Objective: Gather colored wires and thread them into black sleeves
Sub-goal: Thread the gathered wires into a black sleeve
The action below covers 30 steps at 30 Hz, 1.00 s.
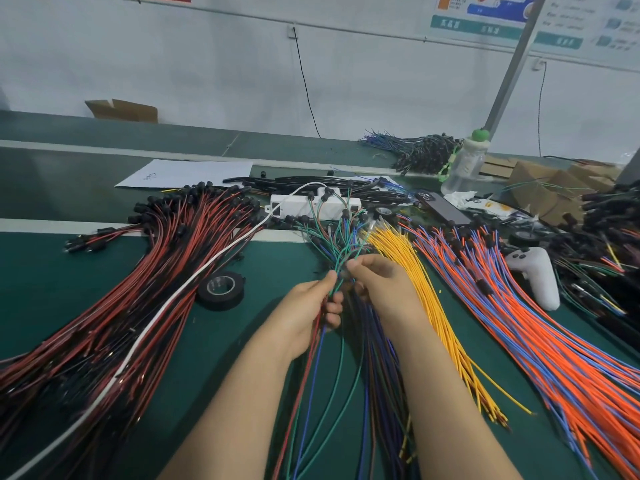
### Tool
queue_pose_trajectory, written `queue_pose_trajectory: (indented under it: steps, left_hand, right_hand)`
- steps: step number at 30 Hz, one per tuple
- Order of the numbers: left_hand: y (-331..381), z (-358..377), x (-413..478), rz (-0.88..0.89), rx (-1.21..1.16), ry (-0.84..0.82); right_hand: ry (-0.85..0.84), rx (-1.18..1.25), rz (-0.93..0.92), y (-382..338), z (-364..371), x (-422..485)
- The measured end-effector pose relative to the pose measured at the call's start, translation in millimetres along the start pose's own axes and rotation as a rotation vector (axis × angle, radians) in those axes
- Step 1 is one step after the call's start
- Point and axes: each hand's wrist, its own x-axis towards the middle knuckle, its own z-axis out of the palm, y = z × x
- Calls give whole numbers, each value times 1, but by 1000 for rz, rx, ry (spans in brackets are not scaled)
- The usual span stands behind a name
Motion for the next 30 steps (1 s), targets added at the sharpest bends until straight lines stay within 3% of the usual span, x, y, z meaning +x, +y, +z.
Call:
queue_pose_trajectory:
  steps: [4, 8, 14, 17, 20, 23, 28, 30]
  left_hand:
    - [-1, 2, 1, 83, 35, 89]
    - [-6, 3, 1, 152, 225, 93]
    - [-9, 4, 1, 197, 310, 87]
    - [-13, 5, 2, 267, 504, 80]
    - [-17, 2, 5, 354, 762, 109]
    - [-19, 2, 5, 366, 739, 81]
    - [-10, 0, 5, 232, 356, 94]
    - [-8, -2, 5, 207, 297, 97]
  right_hand:
    - [67, -71, -16, 3, -1, 2]
    - [142, -159, -49, 8, -3, 3]
    - [254, -347, -50, 15, -2, 5]
    - [323, -475, -149, 11, -1, 3]
    - [261, -535, -84, 9, -2, 4]
    - [214, -407, 0, 7, -8, 4]
    - [61, 84, 44, 5, -4, 2]
    - [51, 86, 41, 5, -3, 2]
